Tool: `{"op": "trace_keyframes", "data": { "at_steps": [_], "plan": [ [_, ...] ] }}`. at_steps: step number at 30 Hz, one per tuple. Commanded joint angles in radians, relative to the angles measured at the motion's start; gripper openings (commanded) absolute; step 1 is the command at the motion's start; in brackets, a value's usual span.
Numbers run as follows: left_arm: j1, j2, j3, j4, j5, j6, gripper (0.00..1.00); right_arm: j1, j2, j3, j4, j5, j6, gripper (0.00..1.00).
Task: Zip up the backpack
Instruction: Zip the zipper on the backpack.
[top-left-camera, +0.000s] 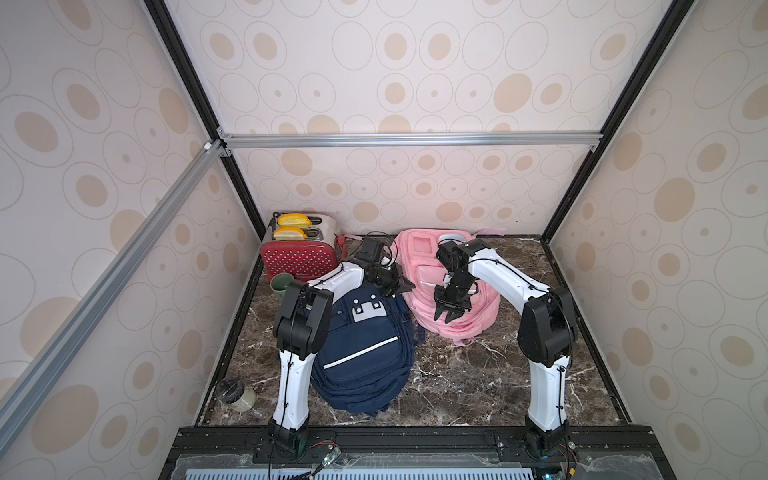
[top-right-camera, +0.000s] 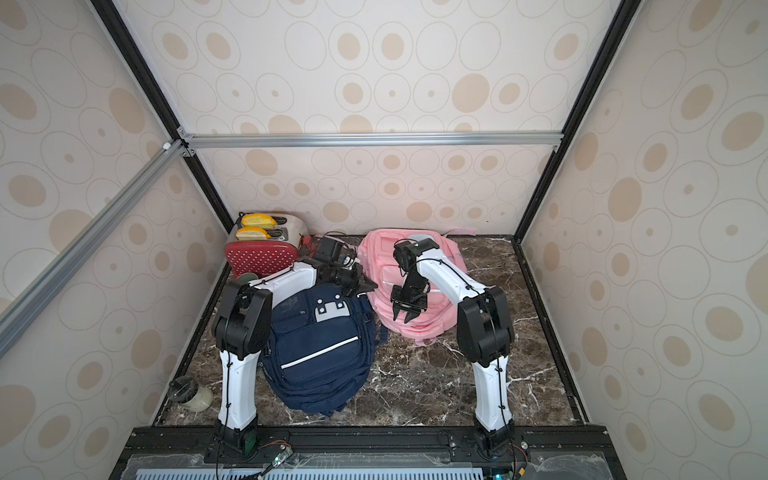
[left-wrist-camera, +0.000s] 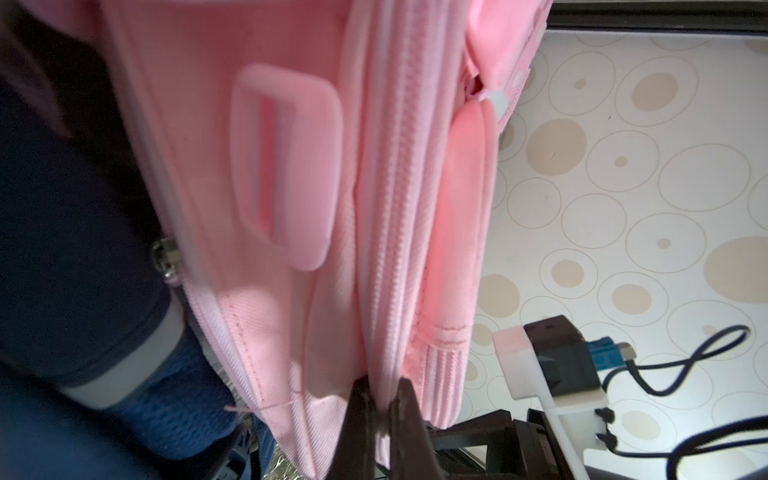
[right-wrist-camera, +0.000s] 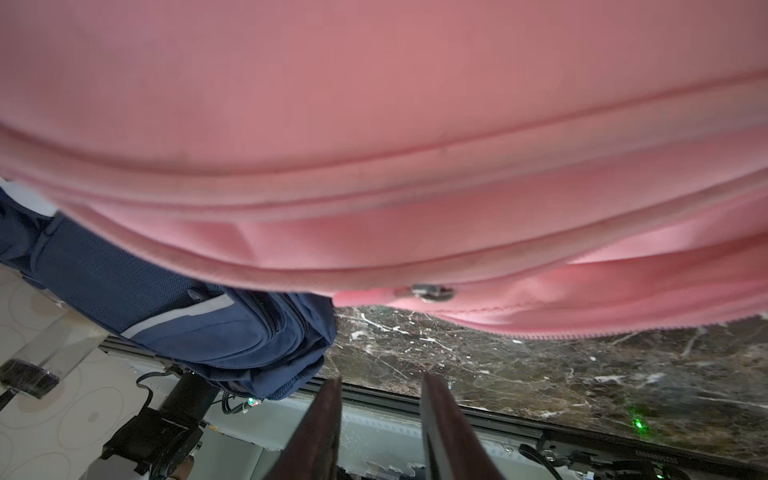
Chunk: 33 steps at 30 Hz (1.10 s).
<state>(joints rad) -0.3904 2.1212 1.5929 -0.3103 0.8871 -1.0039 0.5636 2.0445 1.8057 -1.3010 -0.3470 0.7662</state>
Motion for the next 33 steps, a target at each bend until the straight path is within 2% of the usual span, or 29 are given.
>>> {"op": "trace_keyframes", "data": {
  "at_steps": [1,12,16,17,21,25,33],
  "plan": [
    [-0.008,-0.062,-0.004,0.03,0.013,-0.004,0.0,0.002,0.02,-0.002,0.007,0.027,0.032,0.36],
    [-0.029,-0.085,-0.033,0.068,0.026,-0.015,0.0,-0.005,0.115,0.099,-0.011,0.039,0.038,0.37],
    [-0.031,-0.1,-0.04,0.077,0.029,-0.019,0.0,-0.014,0.138,0.092,-0.015,0.056,0.03,0.36],
    [-0.032,-0.102,-0.044,0.078,0.03,-0.018,0.0,-0.017,0.135,0.081,-0.011,0.06,0.028,0.35],
    [-0.032,-0.103,-0.045,0.079,0.033,-0.021,0.0,-0.033,0.11,0.038,0.005,0.068,0.015,0.16],
    [-0.03,-0.096,-0.041,0.086,0.034,-0.027,0.0,-0.05,0.083,-0.019,0.027,0.057,0.004,0.02],
    [-0.026,-0.08,-0.04,0.08,0.038,-0.029,0.0,-0.066,0.039,-0.094,0.088,0.037,-0.093,0.0]
  ]
}}
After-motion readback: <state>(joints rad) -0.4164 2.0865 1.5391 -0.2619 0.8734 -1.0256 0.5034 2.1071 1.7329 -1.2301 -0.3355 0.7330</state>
